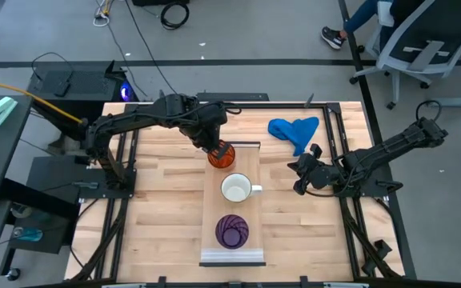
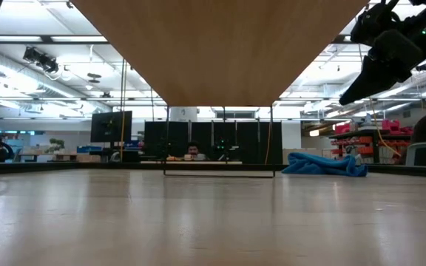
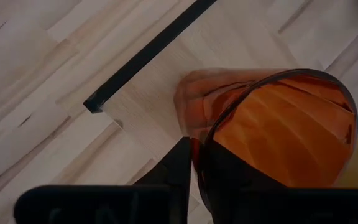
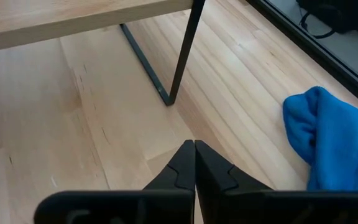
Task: Stack small to large cups/mugs on shelf
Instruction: Put the orange cup on the shelf
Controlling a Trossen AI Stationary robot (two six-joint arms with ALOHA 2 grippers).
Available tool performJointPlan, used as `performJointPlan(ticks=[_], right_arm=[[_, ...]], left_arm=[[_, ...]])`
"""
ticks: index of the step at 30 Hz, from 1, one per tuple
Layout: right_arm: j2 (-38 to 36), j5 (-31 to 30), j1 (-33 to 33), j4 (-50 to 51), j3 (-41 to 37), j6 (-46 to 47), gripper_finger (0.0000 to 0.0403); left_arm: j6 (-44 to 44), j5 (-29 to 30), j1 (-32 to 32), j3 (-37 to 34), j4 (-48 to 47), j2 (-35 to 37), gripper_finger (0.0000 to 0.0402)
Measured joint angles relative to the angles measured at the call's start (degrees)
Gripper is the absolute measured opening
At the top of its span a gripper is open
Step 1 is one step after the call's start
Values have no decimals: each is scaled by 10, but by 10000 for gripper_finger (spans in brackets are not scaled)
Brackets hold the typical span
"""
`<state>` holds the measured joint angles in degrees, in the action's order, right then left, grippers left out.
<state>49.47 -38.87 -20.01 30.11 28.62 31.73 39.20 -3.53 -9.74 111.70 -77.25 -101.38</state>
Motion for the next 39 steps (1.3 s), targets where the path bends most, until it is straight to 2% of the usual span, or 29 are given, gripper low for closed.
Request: performJointPlan(ticks=[25,39], right_arm=[[0,9,0,1,0,-4,7],[0,10,0,1,0,-4,8]], left_arm=[[6,-9,0,0,0,0,48],[6,-9,-5,0,17,1,109]])
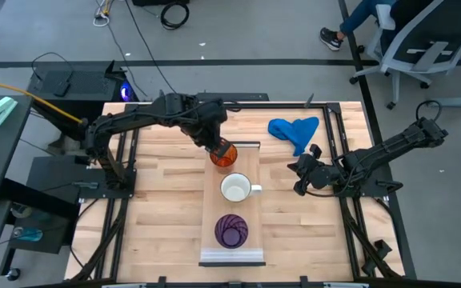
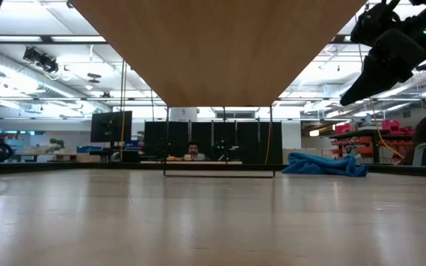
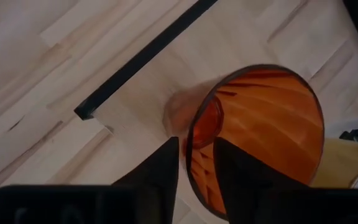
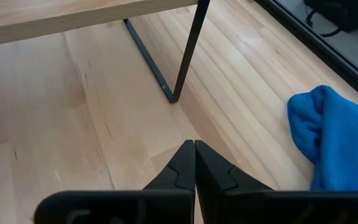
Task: Stack small to large cups/mugs on shelf
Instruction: Put the orange cup on the shelf
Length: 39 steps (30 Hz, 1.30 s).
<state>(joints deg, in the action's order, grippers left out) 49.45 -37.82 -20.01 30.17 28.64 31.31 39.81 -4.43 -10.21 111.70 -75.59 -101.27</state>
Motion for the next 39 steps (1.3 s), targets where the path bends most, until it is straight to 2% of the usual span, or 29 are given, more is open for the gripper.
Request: performJointPlan(ticks=[10,14,18,21,23,27,31,35,39], right_arm=[[0,6,0,1,0,0,9],[0,7,0,3,0,0,9],[0,8,0,3,0,5,9],[0,11,0,4,0,6,9],[0,11,0,5,0,6,9],[0,11,0,13,0,18,9],[0,15,0,34,1,33,9],[-1,15,0,42,1,44,9],[-3,14,0,40,0,50,9]], left_arm=[[-1,1,-21,0,0,29,126],[-1,25,-25,0,-3,55,128],[1,100,-25,0,-54,85,124],[31,189,-17,0,-142,101,118],[48,251,-1,-11,-141,113,113],[50,311,48,-66,-131,144,110],[105,383,100,-189,-132,188,111],[228,455,162,-338,-133,259,109],[362,585,246,-481,-73,342,101]])
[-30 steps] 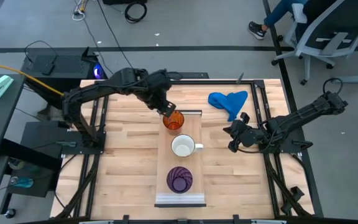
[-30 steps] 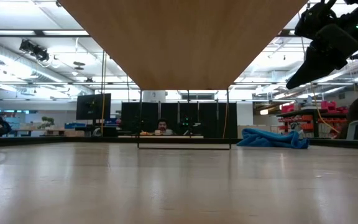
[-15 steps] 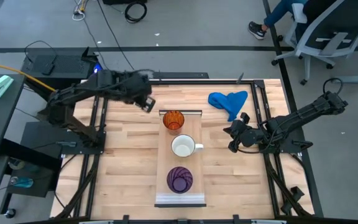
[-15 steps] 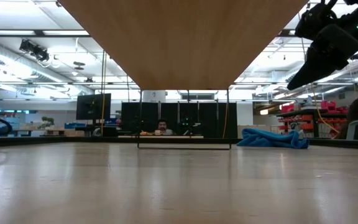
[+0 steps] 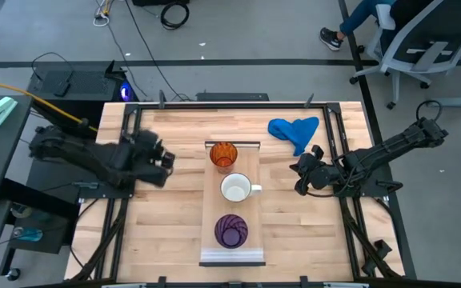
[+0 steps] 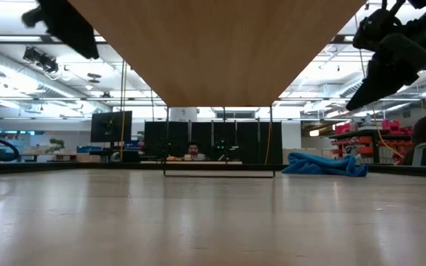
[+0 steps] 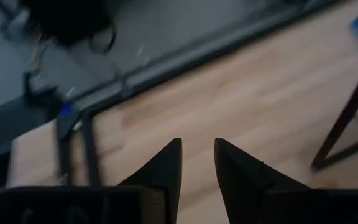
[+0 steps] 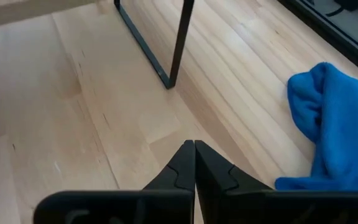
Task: Stack small to large cups/mugs on shelf
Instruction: Put the orange cup on the shelf
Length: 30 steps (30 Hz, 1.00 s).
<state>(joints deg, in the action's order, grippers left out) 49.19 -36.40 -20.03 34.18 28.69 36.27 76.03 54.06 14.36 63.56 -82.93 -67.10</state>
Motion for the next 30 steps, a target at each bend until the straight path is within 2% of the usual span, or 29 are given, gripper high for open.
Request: performJointPlan(ticks=[4,7,10,14,18,20,24,27,30], right_arm=[[-1,-1,2,-4,0,1,9],[-1,-1,2,-7,0,16,9],[-1,-1,2,-11,0,36,9],[-1,-1,2,-12,0,42,9],[-1,-5,2,-21,0,41,9],[-1,-8,2,-28,0,40,9],[-1,-13,2,-46,0,38,9],[-1,-17,2,-73,0,36,9],[-1,-17,2,-95,0,27,9]], left_arm=[[12,82,61,-126,110,68,89],[-28,139,92,-209,209,111,78],[-84,147,113,-279,317,141,63],[-183,135,148,-364,492,166,40],[-317,118,182,-413,640,188,14],[-396,124,185,-417,680,205,7],[-500,124,176,-416,732,234,13],[-515,82,168,-416,735,252,19],[-558,34,166,-452,803,258,10]])
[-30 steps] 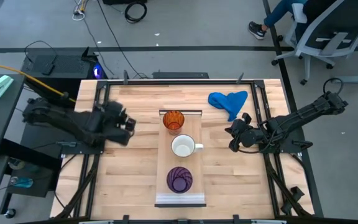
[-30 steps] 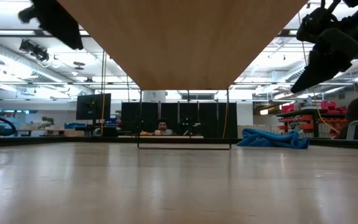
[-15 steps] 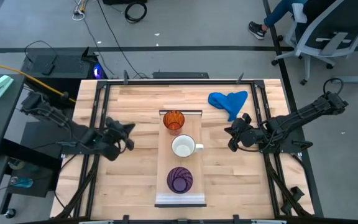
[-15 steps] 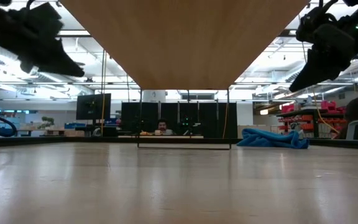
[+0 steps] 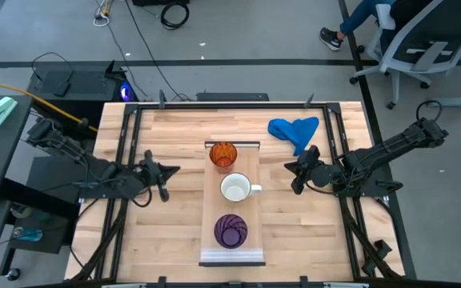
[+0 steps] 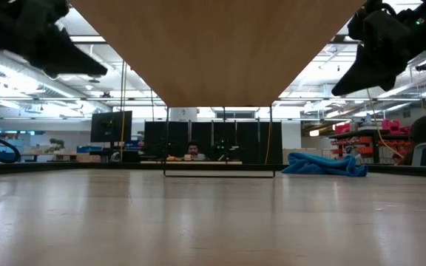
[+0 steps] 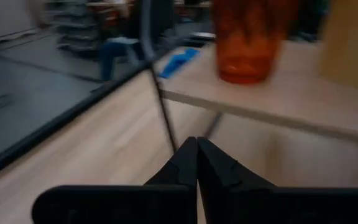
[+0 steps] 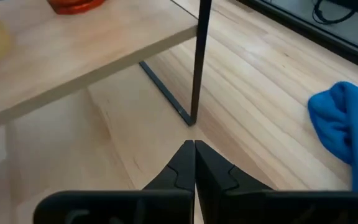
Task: Stack small to large cups/mugs on shelf
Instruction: Put the orange cup on the shelf
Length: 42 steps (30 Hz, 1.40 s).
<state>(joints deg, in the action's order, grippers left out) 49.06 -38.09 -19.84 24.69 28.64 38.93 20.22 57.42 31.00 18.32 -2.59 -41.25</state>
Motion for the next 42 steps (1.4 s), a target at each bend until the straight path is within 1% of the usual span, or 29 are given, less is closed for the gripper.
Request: performJointPlan(ticks=[3,5,7,9,11,15,18,20,23,26,28,31,35,38,42], right_arm=[[0,0,0,-7,0,-1,9],[0,0,0,-7,0,-1,9],[0,0,0,-7,0,-1,9],[0,0,0,-7,0,-1,9],[0,0,0,-8,0,-1,9],[0,0,1,-8,0,-3,9],[0,0,2,-8,0,-3,9],[0,-1,2,-8,0,-4,9],[0,-9,2,-9,0,-3,9],[0,-9,4,-13,0,-2,9],[0,-9,8,-13,0,-2,9],[0,-9,20,-14,0,-4,9],[0,-9,33,-14,0,-13,9],[0,-8,37,-22,0,-21,9],[0,-5,37,-29,0,-30,9]], left_arm=[[-96,-37,-6,-55,123,21,6],[-162,-55,-22,-84,195,49,13],[-219,-102,-47,-104,253,86,20],[-244,-176,-83,-116,279,124,21],[-247,-242,-126,-128,278,154,14],[-220,-336,-225,-151,275,174,6],[-184,-468,-300,-159,293,165,14],[-172,-538,-340,-160,313,155,14],[-165,-589,-385,-159,362,136,7],[-140,-651,-411,-159,369,103,7],[-135,-667,-414,-159,379,75,12],[-136,-667,-415,-160,438,28,17],[-140,-674,-416,-157,506,-36,6],[-142,-675,-425,-142,512,-77,7],[-140,-683,-432,-113,513,-123,22]])
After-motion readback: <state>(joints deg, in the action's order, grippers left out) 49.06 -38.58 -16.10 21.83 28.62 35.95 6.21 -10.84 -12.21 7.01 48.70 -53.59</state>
